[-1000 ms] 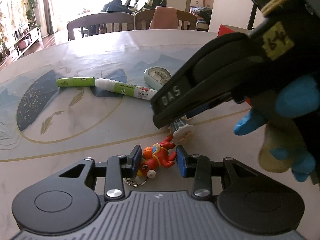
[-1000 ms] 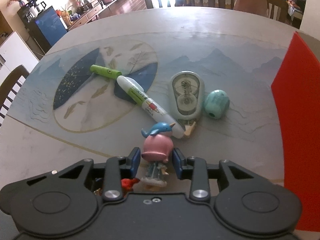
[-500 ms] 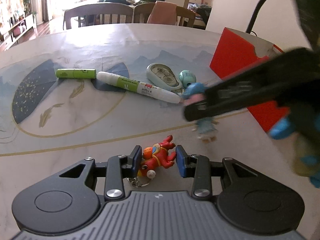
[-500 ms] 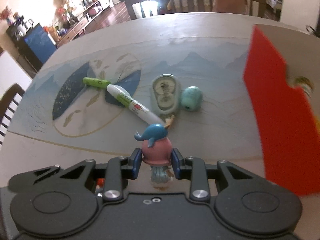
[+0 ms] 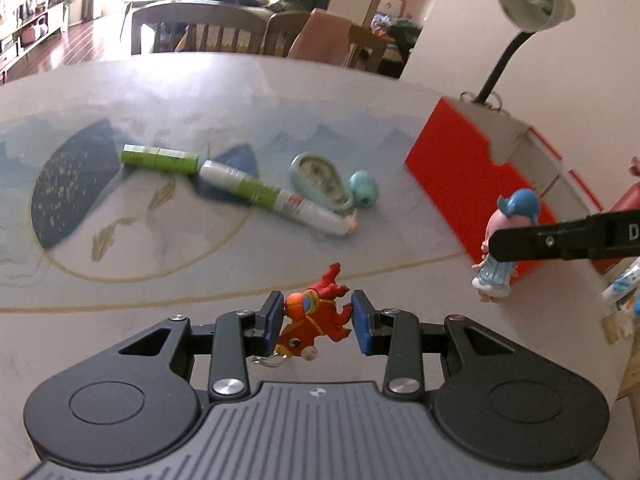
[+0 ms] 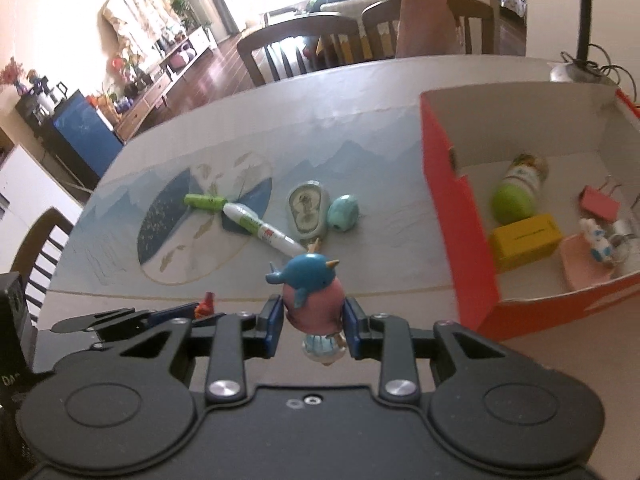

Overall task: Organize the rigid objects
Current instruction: 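Carry the fish keychain and pink doll with both tools over the red box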

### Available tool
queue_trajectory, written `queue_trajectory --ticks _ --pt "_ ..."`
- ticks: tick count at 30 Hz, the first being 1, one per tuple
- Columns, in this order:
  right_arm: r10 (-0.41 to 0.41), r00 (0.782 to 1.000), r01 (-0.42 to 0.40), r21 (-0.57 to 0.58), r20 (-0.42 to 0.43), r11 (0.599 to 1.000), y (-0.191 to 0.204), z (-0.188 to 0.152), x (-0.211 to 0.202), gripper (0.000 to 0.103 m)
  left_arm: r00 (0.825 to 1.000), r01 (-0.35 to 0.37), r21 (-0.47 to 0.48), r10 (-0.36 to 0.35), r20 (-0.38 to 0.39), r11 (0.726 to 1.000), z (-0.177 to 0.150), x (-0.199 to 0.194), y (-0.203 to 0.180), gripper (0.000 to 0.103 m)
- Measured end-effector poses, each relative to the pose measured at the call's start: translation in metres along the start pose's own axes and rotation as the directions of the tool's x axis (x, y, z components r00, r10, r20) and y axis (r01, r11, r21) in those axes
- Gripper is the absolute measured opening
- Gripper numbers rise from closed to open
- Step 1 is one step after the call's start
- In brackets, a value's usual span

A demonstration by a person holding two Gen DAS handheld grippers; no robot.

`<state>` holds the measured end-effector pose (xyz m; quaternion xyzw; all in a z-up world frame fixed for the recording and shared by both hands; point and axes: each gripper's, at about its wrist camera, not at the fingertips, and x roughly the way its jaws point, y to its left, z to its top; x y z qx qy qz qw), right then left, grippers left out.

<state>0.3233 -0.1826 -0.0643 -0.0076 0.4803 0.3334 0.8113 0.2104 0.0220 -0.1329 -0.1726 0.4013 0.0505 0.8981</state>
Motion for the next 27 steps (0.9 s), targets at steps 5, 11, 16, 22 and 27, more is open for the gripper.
queue_trajectory --ticks 5,11,16,22,27 --pt "-0.006 0.999 0.005 0.027 0.046 1.0 -0.012 0.006 -0.022 0.03 0.999 0.034 0.029 -0.034 0.029 0.999 0.018 -0.014 -0.019 0.035" --pt "-0.023 0.994 0.019 0.048 0.106 0.999 -0.03 0.016 -0.041 0.03 0.996 0.06 0.068 -0.065 0.062 0.996 0.035 -0.023 -0.044 0.035" --pt "-0.058 0.986 0.047 0.068 0.157 0.997 -0.055 0.026 -0.056 0.03 0.993 0.073 0.102 -0.082 0.087 0.992 0.05 -0.025 -0.067 0.035" --pt "-0.098 0.978 0.08 0.103 0.184 0.991 -0.091 0.034 -0.065 0.03 0.991 0.087 0.14 -0.099 0.086 0.986 0.069 -0.016 -0.097 0.036" --pt "-0.134 0.972 0.111 0.127 0.191 0.986 -0.122 0.04 -0.069 0.03 0.99 0.104 0.163 -0.118 0.073 0.981 0.079 -0.001 -0.125 0.035"
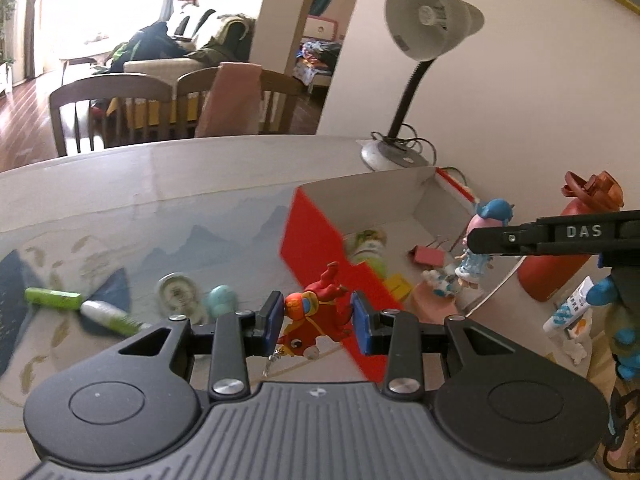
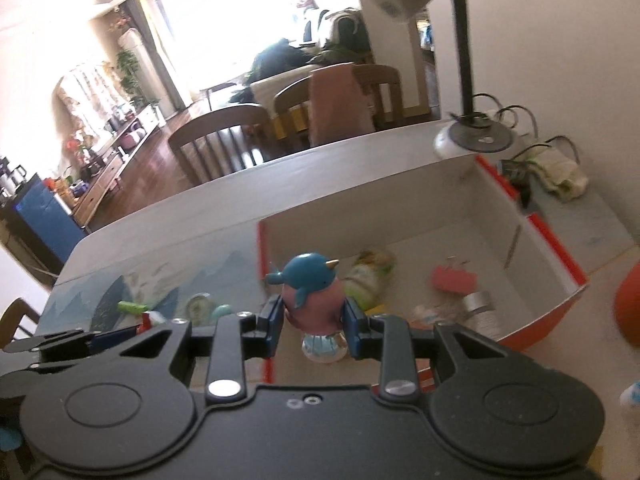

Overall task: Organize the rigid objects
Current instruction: 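Carry the fish keychain and pink doll with both tools over the red box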

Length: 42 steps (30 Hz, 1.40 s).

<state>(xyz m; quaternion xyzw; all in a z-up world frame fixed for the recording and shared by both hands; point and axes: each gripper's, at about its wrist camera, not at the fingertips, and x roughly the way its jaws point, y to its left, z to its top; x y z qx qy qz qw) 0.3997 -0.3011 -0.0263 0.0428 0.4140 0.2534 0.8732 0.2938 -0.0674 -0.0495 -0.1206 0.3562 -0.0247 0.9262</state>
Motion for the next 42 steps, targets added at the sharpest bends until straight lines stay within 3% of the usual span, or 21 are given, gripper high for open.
queue_trajectory --ticks 8,21,35,42 --pt "-0.052 0.999 0.052 0.004 0.01 0.999 -0.044 0.011 0.007 0.03 1.0 0.023 0.065 -0.024 0.019 0.998 0.03 0.026 -0.044 0.035" --pt "-0.114 0.992 0.114 -0.002 -0.045 0.994 -0.096 0.008 0.029 0.03 0.997 0.042 0.112 -0.034 -0.074 0.993 0.064 0.1 -0.089 0.036" --pt "-0.136 0.985 0.129 -0.066 -0.109 0.989 -0.117 0.005 0.059 0.03 0.983 0.001 0.191 0.034 -0.183 0.982 0.075 0.188 -0.125 0.036" --pt "-0.144 0.981 0.128 -0.125 -0.126 0.984 -0.114 0.006 0.073 0.03 0.966 -0.011 0.192 0.06 -0.253 0.981 0.072 0.221 -0.129 0.036"
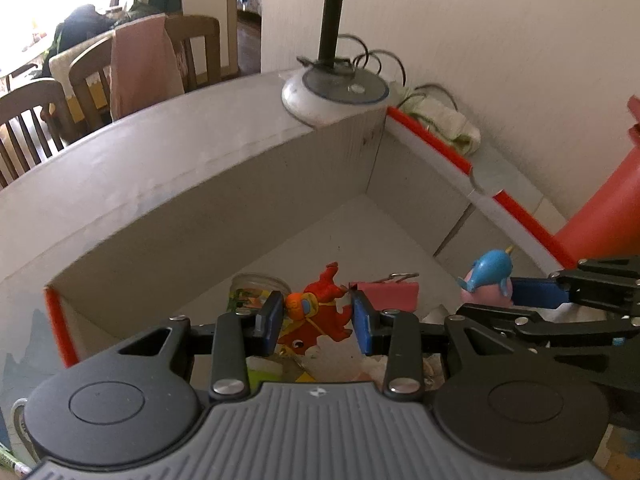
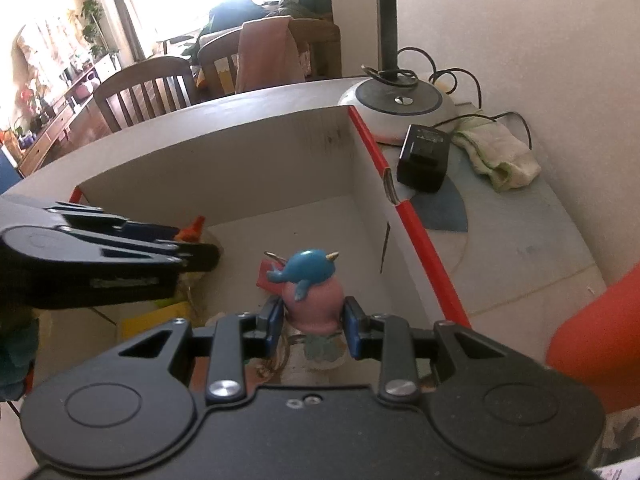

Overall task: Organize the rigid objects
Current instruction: 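Carry the fish keychain and pink doll with both tools over the red box, then open both tools to drop the fish keychain and doll into the box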

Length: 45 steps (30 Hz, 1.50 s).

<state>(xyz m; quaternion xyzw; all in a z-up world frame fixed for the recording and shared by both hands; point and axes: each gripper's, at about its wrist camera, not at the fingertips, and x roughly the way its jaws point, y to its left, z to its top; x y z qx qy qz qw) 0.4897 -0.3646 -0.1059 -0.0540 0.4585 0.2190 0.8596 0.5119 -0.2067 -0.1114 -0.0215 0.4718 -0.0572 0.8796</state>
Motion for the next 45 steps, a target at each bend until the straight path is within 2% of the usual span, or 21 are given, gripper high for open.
queue_trajectory --ticks 9,15,19,21,25,32,40,45 --pt "-0.002 1.0 0.001 -0.043 -0.024 0.999 0.006 0.0 0.01 0.03 0.996 -0.006 0.016 0.007 -0.089 1.0 0.007 0.031 -0.004 0.036" --pt "0.011 0.999 -0.012 -0.029 -0.03 1.0 0.004 -0.002 0.006 0.032 0.985 -0.013 0.006 0.014 -0.172 1.0 0.005 0.045 -0.004 0.036" --pt "0.023 0.999 -0.024 -0.02 -0.029 1.0 0.006 -0.003 0.001 0.033 0.982 -0.019 0.018 0.022 -0.187 1.0 -0.001 0.045 -0.004 0.037" --pt "0.025 0.999 -0.025 -0.019 -0.027 1.0 0.007 -0.004 -0.002 0.034 0.984 -0.018 0.011 0.02 -0.176 1.0 -0.002 0.041 -0.002 0.043" --pt "0.03 0.999 -0.03 -0.021 -0.019 0.999 0.01 -0.005 -0.008 0.037 0.992 -0.005 0.003 0.006 -0.128 1.0 -0.004 0.025 -0.001 0.066" --pt "0.039 0.999 -0.039 -0.011 0.006 0.999 0.018 -0.004 -0.021 0.045 0.998 0.028 -0.021 -0.029 -0.058 0.999 -0.009 -0.01 0.006 0.066" --pt "0.064 0.996 -0.062 -0.038 0.055 0.997 0.041 -0.001 -0.046 0.056 0.999 0.034 -0.06 -0.033 0.025 0.998 -0.018 -0.054 0.026 0.066" --pt "0.084 0.993 -0.081 -0.037 0.087 0.996 0.056 -0.001 -0.06 0.071 0.996 0.035 -0.063 -0.03 0.082 0.997 -0.027 -0.083 0.038 0.066"
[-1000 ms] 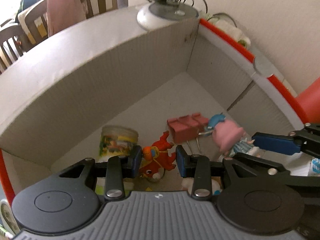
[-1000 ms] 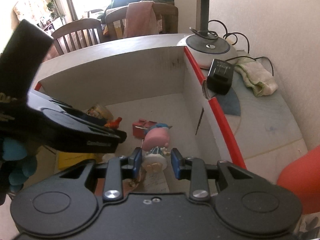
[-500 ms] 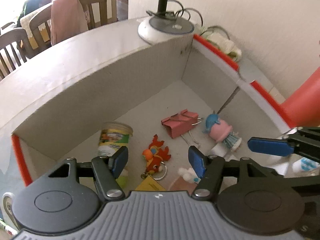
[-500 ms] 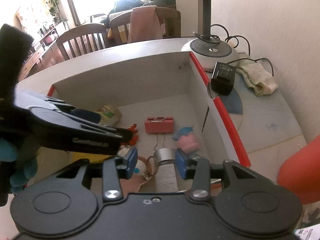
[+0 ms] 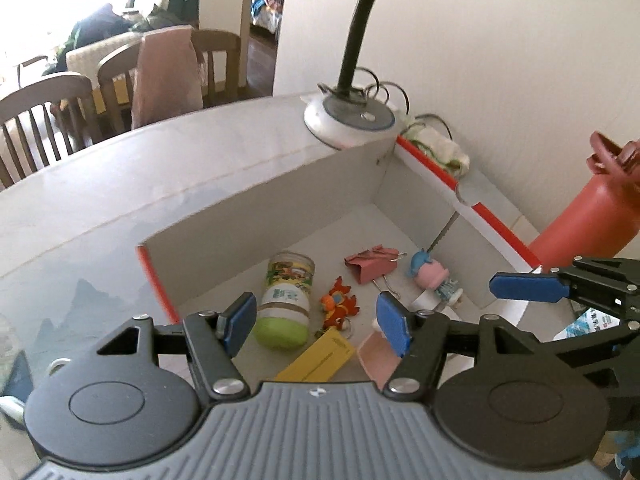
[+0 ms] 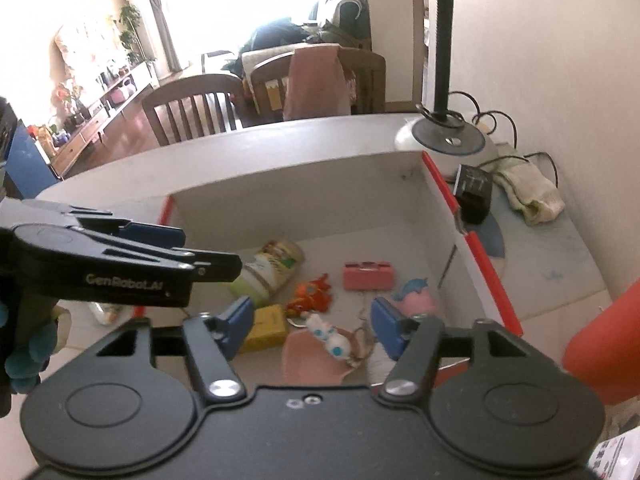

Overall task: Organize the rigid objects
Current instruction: 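Move both open tools back to the markers on the mat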

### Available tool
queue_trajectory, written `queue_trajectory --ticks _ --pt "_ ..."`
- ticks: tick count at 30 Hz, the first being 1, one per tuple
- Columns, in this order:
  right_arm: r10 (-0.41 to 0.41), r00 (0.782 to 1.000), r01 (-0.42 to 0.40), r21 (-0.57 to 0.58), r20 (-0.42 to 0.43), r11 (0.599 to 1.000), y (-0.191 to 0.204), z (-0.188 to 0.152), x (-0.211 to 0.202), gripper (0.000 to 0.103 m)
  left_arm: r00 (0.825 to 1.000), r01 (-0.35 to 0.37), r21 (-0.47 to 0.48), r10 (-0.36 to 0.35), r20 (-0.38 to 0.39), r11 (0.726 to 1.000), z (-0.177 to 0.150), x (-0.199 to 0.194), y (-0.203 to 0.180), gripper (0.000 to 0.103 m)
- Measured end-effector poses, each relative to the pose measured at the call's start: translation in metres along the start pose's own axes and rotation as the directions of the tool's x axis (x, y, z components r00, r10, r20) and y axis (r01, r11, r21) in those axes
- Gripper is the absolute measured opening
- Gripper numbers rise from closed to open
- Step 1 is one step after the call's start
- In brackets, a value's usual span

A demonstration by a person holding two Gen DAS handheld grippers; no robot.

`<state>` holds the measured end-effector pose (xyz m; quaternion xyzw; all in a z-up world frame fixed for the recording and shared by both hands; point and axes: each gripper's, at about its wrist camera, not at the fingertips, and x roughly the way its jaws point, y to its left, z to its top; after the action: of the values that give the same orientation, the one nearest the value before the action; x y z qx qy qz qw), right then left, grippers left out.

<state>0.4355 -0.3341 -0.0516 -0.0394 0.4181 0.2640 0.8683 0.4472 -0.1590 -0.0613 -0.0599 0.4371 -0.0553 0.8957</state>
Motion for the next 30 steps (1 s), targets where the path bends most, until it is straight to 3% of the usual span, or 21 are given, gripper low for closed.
queue_trajectory --ticks 9,11,18,27,30 --pt "0.066 0.997 -0.066 -0.002 0.05 0.998 0.037 -0.002 -0.022 0.085 0.997 0.02 -0.001 -0.02 0.074 1.0 -0.024 -0.056 0.021 0.066" --pt "0.083 0.995 -0.083 -0.006 0.06 0.997 0.048 -0.003 -0.024 0.087 0.996 0.021 -0.011 -0.02 0.087 1.0 -0.032 -0.066 0.029 0.073" --pt "0.152 0.985 -0.147 -0.071 0.08 0.987 0.095 -0.009 -0.026 0.089 0.994 0.004 -0.069 0.003 0.108 0.998 -0.059 -0.098 0.071 0.078" --pt "0.209 0.976 -0.197 -0.174 0.052 0.965 0.164 -0.02 -0.008 0.09 0.988 -0.069 -0.129 0.085 0.127 0.989 -0.088 -0.128 0.135 0.086" --pt "0.212 0.977 -0.201 -0.204 0.037 0.958 0.184 -0.024 0.0 0.09 0.986 -0.088 -0.154 0.108 0.127 0.984 -0.095 -0.135 0.159 0.096"
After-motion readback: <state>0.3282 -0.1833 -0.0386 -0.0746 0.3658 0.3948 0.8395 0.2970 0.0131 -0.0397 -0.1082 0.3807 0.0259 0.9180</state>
